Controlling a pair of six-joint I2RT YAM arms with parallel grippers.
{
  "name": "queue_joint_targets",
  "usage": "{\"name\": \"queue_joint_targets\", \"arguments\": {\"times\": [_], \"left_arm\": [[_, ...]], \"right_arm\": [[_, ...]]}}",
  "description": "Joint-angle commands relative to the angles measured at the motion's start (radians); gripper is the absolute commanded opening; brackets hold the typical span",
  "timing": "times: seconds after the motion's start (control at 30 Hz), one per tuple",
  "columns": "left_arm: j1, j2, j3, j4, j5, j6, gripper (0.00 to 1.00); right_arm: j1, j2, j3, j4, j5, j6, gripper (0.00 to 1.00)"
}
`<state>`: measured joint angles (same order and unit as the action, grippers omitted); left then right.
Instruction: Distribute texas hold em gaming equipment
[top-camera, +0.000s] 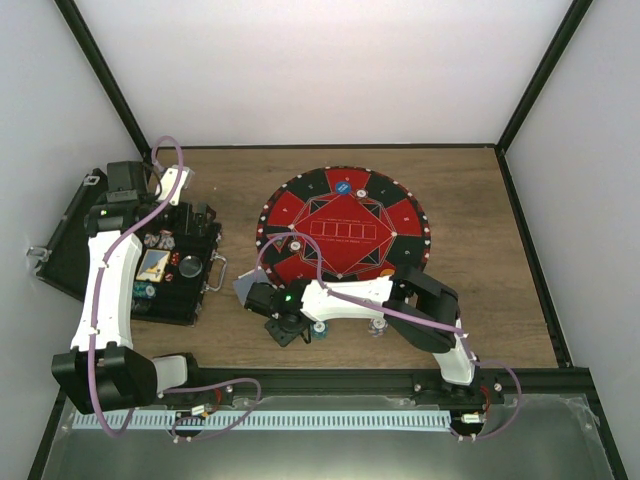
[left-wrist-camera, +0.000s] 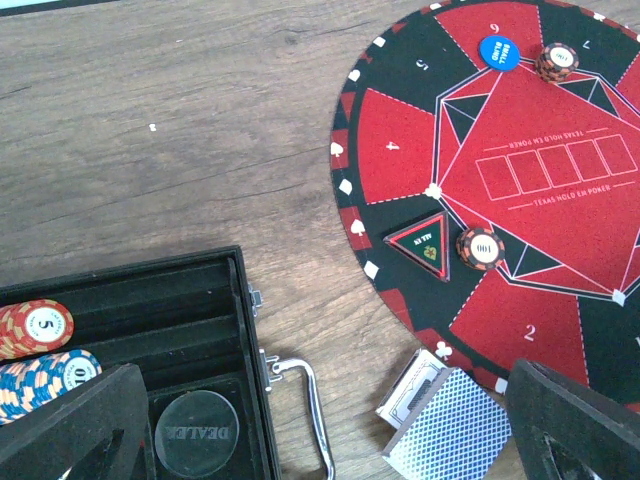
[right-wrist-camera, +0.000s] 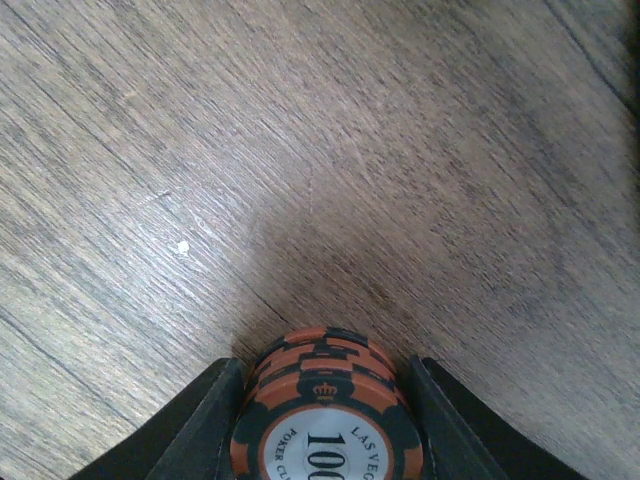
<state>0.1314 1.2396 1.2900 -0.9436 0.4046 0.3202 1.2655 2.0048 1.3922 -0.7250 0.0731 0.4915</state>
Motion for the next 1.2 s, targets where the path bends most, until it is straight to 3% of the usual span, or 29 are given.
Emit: {"name": "queue_joint_targets", "arguments": {"times": [0.0,0.73,0.93,1.17], "left_arm": [[0.007,-0.019,0.001,0.005,-0.003,0.016,1.00],[0.007,-0.023,0.005,0.002,-0.006,0.015,1.00],[0.007,-0.023,0.014,-0.004,-0.004,0.013,1.00],[0.007,-0.030,0.019,-0.008,-0.002,0.015,1.00]], "right_arm": [[0.006,-0.029,0.035,-0.025,0.031,0.008,0.43],[-0.007,-0.089,0.097,-0.080,0.069,0.002,0.37],[-0.142,-0.188,0.048,-0.099,0.105,0.000,0.37],[-0.358,-0.311,-0.143,-0.043,0.108,-0.011,0.36]]}}
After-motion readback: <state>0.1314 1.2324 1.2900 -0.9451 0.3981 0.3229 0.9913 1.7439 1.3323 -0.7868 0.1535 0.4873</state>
